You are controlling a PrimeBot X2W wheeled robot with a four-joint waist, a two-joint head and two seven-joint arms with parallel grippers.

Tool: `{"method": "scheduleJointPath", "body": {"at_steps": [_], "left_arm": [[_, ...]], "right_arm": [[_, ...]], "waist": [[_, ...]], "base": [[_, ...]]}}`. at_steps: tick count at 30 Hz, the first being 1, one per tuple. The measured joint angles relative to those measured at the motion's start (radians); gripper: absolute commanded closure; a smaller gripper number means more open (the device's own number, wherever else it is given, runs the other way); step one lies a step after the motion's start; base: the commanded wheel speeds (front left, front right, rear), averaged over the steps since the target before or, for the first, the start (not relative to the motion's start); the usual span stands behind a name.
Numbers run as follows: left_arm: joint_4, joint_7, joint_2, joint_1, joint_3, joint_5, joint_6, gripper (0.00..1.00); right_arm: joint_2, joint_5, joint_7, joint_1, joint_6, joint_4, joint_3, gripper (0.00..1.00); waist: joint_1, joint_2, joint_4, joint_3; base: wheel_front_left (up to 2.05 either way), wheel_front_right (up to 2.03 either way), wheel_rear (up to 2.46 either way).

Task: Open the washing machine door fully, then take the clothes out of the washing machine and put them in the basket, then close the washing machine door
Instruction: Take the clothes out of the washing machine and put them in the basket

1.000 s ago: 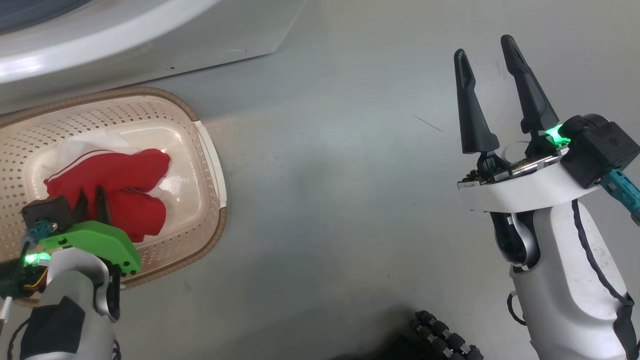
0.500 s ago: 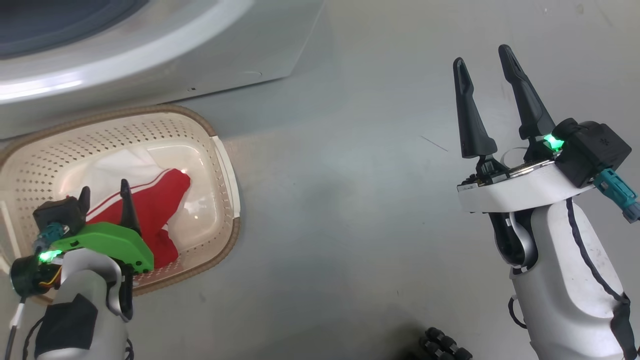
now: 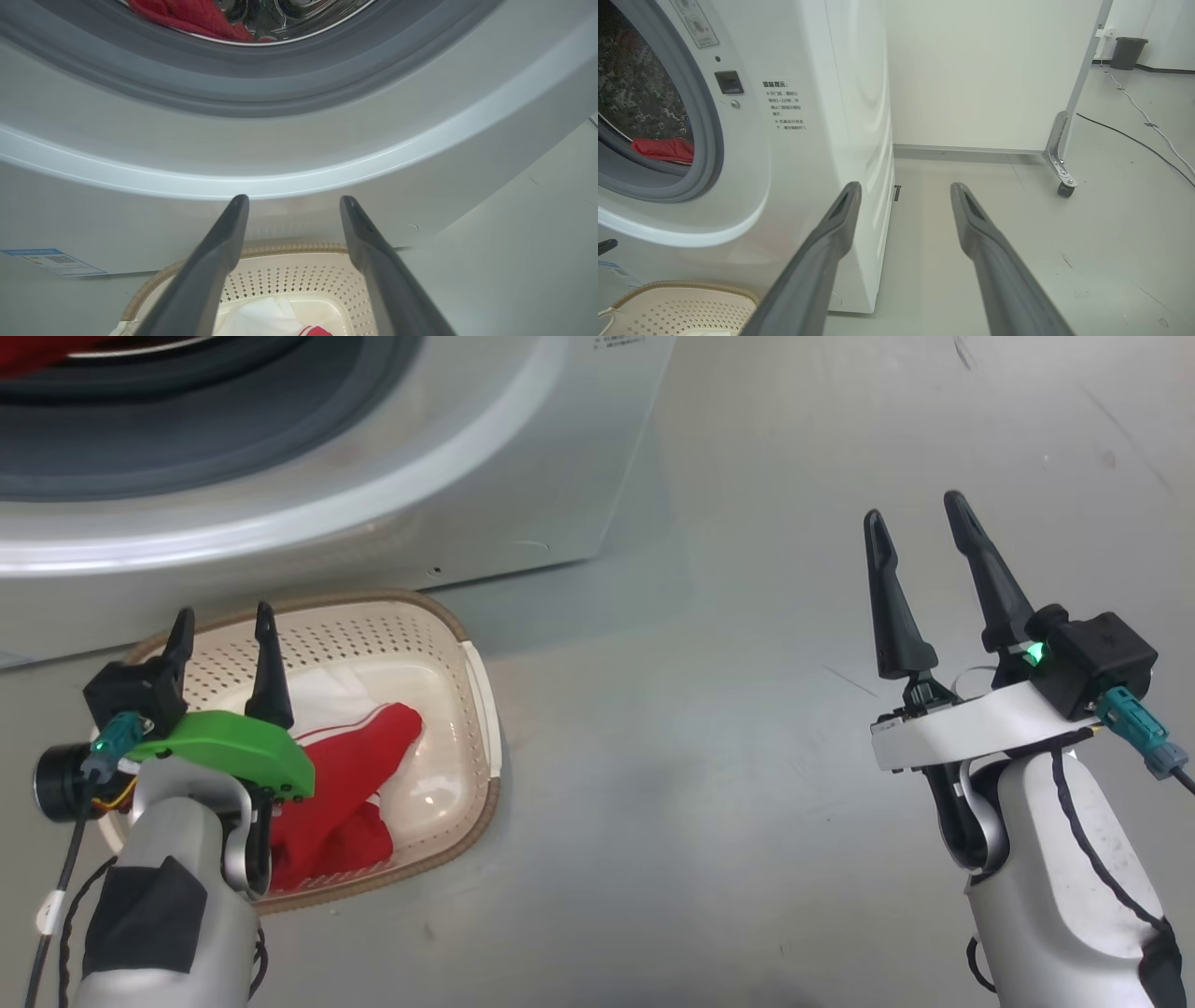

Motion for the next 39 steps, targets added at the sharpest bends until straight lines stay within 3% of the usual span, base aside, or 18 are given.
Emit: {"method": "scheduleJointPath", "body": {"at_steps": [16, 39], "left_arm": [[-0.259, 0.000, -0.031, 0.117, -0.047, 0.049, -0.001, 0.00], [-0.367, 0.000, -0.031, 0.359, -0.089, 0.073, 0.023, 0.00]], "right_arm": [[0.000, -0.002, 0.000, 0.080, 0.002, 0.053, 0.004, 0.00], [0.000, -0.002, 0.000, 0.216, 0.009, 0.111, 0.025, 0.00]], "waist": [[0.0000, 0.0000, 0.100, -0.177], [-0.0001, 0.0000, 0.145, -0.401]], "base": [[0.00, 0.00, 0.00], [0.00, 0.00, 0.00]]}}
